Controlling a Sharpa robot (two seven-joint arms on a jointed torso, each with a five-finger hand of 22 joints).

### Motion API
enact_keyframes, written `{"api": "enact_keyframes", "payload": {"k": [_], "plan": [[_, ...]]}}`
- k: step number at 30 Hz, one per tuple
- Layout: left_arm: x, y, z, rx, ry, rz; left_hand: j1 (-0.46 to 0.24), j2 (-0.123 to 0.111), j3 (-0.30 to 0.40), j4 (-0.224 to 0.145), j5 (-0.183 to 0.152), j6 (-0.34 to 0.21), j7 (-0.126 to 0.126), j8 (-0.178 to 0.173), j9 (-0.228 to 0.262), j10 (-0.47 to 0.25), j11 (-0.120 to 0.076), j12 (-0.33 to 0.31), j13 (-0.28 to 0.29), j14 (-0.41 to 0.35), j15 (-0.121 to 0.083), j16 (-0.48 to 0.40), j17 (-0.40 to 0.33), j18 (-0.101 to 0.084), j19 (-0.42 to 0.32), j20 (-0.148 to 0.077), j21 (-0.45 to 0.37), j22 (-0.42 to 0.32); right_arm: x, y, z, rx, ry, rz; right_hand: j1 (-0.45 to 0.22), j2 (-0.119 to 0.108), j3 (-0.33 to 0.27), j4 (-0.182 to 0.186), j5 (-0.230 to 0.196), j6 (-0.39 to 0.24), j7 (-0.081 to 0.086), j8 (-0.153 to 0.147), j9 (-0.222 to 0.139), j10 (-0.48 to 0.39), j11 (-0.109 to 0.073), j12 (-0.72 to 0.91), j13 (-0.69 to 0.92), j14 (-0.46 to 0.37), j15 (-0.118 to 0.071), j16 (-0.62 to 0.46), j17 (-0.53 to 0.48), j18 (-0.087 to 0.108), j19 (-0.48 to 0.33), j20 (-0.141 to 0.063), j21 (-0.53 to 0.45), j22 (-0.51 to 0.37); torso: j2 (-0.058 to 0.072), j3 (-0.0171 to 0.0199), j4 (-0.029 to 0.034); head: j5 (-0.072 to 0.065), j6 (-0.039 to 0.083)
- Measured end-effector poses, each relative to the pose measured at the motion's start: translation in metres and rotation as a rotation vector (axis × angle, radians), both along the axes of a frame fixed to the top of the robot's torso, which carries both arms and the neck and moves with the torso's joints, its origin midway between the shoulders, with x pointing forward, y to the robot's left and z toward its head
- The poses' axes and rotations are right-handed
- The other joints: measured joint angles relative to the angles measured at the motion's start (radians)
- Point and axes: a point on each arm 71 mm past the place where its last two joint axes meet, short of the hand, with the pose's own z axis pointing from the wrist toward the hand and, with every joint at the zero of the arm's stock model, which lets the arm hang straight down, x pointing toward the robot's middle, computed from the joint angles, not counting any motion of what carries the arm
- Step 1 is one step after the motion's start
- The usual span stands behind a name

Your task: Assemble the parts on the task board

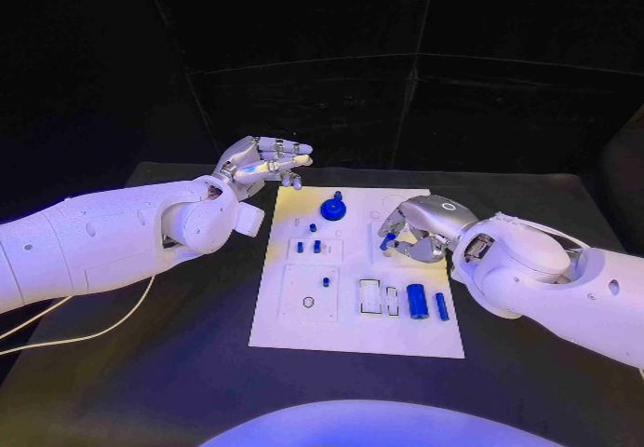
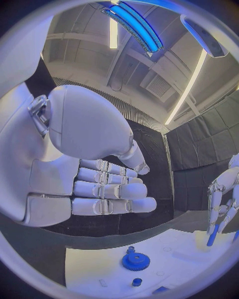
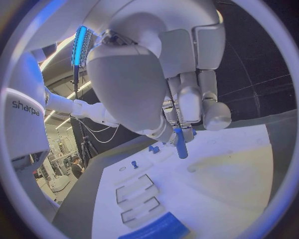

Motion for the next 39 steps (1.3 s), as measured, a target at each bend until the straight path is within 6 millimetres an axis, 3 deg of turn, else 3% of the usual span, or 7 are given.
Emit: {"api": "enact_keyframes", "payload": {"k": [8,17,24,32,39], "plan": [[0.000,0.000,0.000,0.000,0.000,0.001,0.000,0.000,0.000,0.000,0.000,0.000,0.000,0.000,0.000,0.000,0.000,0.000,0.000,0.000,0.000,0.000,0.000,0.000,0.000,0.000,0.000,0.000,-0.014,0.014,0.017,0.109,0.004,0.038,-0.007,-0.007,0.017,-0.011,0.002,0.004,-0.003,0.000,0.000,0.004,0.004,-0.005,0.000,0.000,0.000,0.005,0.005,0.000,0.000,0.000,0.006,0.006,0.000,-0.0007,-0.0010,0.001,0.000],[0.000,-0.002,0.000,-0.002,-0.001,-0.004,0.005,0.005,0.000,0.000,0.000,0.000,0.000,0.000,0.000,0.000,0.000,0.000,0.000,0.000,0.000,0.000,-0.001,0.000,0.000,0.000,0.000,0.000,-0.026,0.068,0.021,0.200,0.042,0.176,-0.012,-0.012,0.035,-0.030,0.010,0.004,-0.003,-0.004,-0.002,0.004,0.004,-0.012,0.000,0.000,0.000,0.005,0.005,0.000,0.000,0.000,0.006,0.008,0.000,-0.0015,0.0006,0.006,-0.006],[0.000,-0.005,0.000,-0.004,-0.002,-0.009,0.005,0.005,0.000,0.000,0.000,0.000,0.000,0.000,0.000,0.000,0.000,0.000,0.000,0.000,0.000,0.000,-0.001,0.000,0.000,0.000,0.000,0.000,-0.032,0.096,0.007,0.215,0.090,0.262,-0.017,-0.017,0.040,-0.034,0.014,0.004,-0.003,-0.004,-0.002,0.004,0.004,-0.016,0.000,0.000,0.000,0.005,0.004,0.000,0.000,0.000,0.009,0.008,0.001,-0.0023,0.0023,0.016,-0.012],[0.000,-0.007,0.000,-0.004,-0.002,-0.011,0.005,0.005,0.000,0.000,0.000,0.000,0.000,0.000,0.000,0.000,0.000,0.000,0.000,0.000,0.000,0.000,-0.001,0.000,0.000,0.000,0.000,0.000,-0.036,0.109,-0.019,0.167,0.153,0.314,-0.018,-0.018,0.047,-0.041,0.020,0.004,-0.003,-0.004,-0.002,0.004,0.004,-0.020,0.000,0.000,0.000,0.008,0.004,0.000,0.000,0.000,0.012,0.008,0.001,-0.0019,0.0005,0.031,-0.018],[0.001,-0.008,0.000,-0.005,-0.002,-0.012,0.005,0.005,0.000,0.000,0.000,0.000,0.000,0.000,0.000,0.000,0.000,0.000,0.000,0.000,0.000,0.000,-0.001,0.000,0.000,0.000,0.000,0.000,-0.040,0.114,-0.029,0.133,0.176,0.343,-0.020,-0.020,0.049,-0.044,0.021,0.004,-0.003,-0.004,-0.002,0.004,0.004,-0.020,0.000,0.000,0.000,0.008,0.004,0.000,0.000,0.000,0.011,0.009,0.001,-0.0002,0.0000,0.037,-0.022]]}}
